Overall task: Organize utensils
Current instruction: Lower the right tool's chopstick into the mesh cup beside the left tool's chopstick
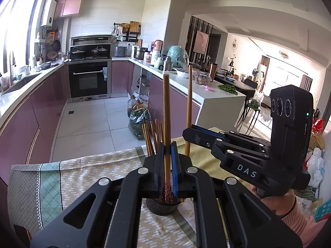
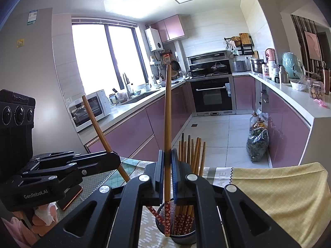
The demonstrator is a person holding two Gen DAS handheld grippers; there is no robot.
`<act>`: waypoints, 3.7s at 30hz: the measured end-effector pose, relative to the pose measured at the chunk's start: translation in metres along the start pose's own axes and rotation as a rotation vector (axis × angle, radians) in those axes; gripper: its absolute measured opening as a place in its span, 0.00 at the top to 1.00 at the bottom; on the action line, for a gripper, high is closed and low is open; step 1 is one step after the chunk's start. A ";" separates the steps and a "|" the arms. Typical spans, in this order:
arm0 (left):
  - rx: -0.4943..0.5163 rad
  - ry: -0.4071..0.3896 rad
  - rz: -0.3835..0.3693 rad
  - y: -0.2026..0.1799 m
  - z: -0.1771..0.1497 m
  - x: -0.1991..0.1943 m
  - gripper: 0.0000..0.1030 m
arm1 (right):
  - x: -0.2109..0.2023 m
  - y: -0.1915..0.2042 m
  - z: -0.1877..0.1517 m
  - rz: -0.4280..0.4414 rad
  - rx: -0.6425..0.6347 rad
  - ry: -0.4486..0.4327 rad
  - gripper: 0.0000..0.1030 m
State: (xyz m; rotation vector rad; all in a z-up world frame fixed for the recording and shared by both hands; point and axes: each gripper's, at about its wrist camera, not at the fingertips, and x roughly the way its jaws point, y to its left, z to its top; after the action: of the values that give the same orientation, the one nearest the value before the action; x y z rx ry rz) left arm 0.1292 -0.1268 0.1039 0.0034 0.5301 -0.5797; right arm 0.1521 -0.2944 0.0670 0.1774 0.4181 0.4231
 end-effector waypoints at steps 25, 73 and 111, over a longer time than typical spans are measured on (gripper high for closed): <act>0.000 0.053 0.029 0.006 -0.001 0.023 0.93 | 0.022 -0.003 -0.009 -0.057 0.008 0.018 0.94; 0.018 0.158 0.024 0.019 -0.025 0.062 0.93 | 0.048 -0.014 -0.036 -0.056 0.038 0.098 0.94; -0.032 0.227 0.016 0.041 -0.034 0.108 0.92 | 0.070 -0.023 -0.045 -0.058 0.060 0.172 0.93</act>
State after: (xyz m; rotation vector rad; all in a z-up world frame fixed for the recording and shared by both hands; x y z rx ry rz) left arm 0.2108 -0.1442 0.0168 0.0435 0.7588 -0.5581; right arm 0.1995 -0.2808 -0.0043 0.1877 0.6038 0.3704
